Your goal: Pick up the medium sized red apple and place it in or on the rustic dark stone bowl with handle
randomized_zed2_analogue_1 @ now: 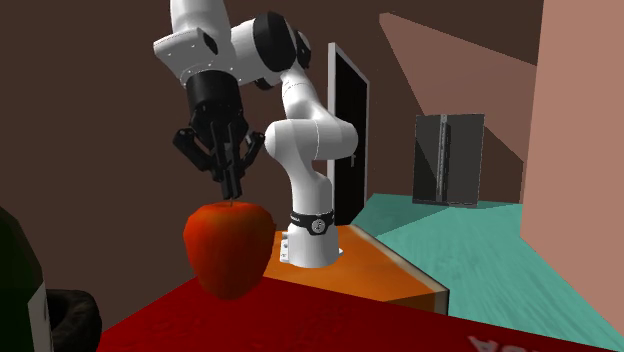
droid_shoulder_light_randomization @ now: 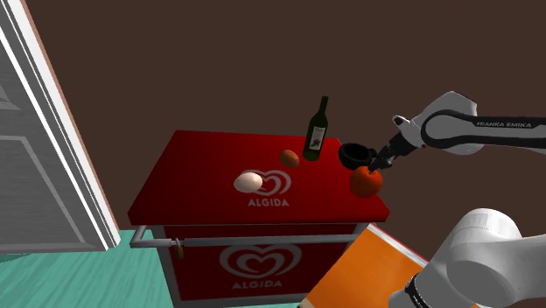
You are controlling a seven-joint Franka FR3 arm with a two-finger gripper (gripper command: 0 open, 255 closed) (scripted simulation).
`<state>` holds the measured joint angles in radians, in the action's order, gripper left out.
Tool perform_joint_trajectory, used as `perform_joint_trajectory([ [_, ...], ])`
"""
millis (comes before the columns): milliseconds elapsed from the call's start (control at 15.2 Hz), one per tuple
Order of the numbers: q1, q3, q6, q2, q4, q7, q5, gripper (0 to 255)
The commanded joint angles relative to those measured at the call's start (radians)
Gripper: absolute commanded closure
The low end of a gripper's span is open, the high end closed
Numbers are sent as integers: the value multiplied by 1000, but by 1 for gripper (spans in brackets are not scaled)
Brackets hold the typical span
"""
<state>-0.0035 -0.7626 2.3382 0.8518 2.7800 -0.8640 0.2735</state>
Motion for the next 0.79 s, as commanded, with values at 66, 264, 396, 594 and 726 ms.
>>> perform_joint_trajectory([
  [66,-1,26,-46,20,-27,13,-10,255],
  [264,0,49,-90,36,-56,24,-20,255],
  [396,1,64,-118,45,-76,30,-27,255],
  [594,4,84,-160,55,-108,40,-38,255],
  [726,6,96,-187,61,-130,46,-45,255],
])
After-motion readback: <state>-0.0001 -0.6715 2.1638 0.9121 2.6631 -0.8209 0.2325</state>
